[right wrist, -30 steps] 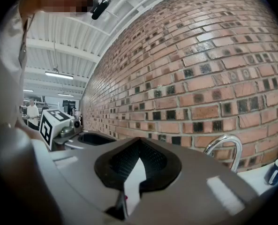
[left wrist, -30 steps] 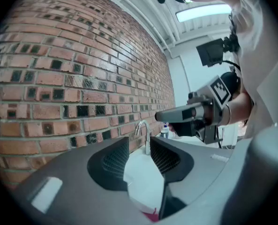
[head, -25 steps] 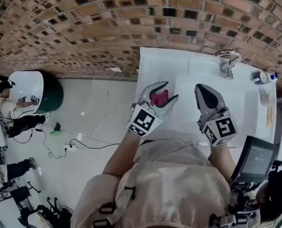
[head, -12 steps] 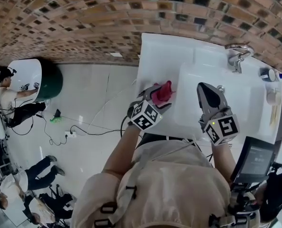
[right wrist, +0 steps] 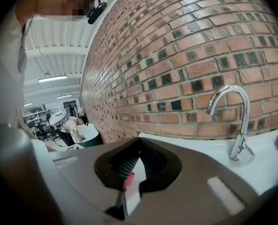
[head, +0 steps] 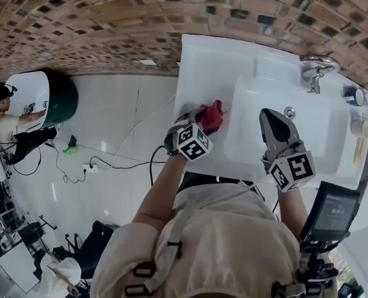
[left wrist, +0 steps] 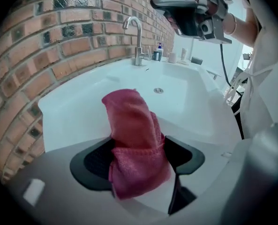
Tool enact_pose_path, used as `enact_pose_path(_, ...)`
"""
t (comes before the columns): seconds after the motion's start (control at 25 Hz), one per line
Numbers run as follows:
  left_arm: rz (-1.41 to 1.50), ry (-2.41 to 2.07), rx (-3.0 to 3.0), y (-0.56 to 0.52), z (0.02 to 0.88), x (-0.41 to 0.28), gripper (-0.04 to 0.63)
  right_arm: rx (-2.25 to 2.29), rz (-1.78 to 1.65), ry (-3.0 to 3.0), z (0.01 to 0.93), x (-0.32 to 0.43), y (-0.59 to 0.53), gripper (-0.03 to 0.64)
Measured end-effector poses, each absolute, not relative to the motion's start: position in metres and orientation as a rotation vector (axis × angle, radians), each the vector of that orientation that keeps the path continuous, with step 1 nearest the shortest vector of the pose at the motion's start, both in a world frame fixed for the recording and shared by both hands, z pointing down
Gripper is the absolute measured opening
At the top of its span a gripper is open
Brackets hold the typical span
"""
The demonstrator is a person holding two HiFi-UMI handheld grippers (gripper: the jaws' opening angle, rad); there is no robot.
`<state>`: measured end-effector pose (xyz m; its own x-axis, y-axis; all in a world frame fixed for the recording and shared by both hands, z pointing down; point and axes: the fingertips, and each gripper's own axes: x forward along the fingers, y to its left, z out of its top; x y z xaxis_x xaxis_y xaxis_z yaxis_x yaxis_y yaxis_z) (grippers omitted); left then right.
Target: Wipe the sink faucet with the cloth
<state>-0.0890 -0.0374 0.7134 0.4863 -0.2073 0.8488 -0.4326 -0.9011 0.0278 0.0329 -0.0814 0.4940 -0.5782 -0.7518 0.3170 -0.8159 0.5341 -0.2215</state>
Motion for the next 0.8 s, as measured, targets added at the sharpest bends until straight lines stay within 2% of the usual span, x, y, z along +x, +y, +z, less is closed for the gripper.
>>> enact_pose_path(0.2, 1.390, -0.519, 2.467, -0.041, 0.717, -0.088, 0.341, 1.339, 0.538, -2.575, 0.501, 0.037, -0.083, -0.011)
enact_pose_path(0.36, 1.377, -0.548, 2.457, -0.046, 0.714, -0.089, 0.323, 1.337, 0.552, -2.567, 0.503, 0.037, -0.081, -0.011)
enact_pose_path(0.4, 1.371, -0.581, 2.456, -0.049, 0.712, -0.091, 0.281, 1.337, 0.553, -2.566, 0.502, 0.037, -0.080, -0.011)
enact_pose_path(0.44, 1.363, -0.616, 2.452, -0.053, 0.711, -0.093, 0.142, 1.336, 0.552, -2.565, 0.501, 0.037, -0.080, -0.011)
enact_pose_path(0.64, 1.314, -0.652, 2.439, -0.062, 0.706, -0.094, 0.118, 1.360, 0.533, -2.561, 0.496, 0.045, -0.078, -0.011)
enact_pose_path(0.8, 1.118, -0.739, 2.496, -0.080, 0.672, -0.079, 0.115, 1.414, 0.501, -2.558, 0.486, 0.061, -0.075, -0.011)
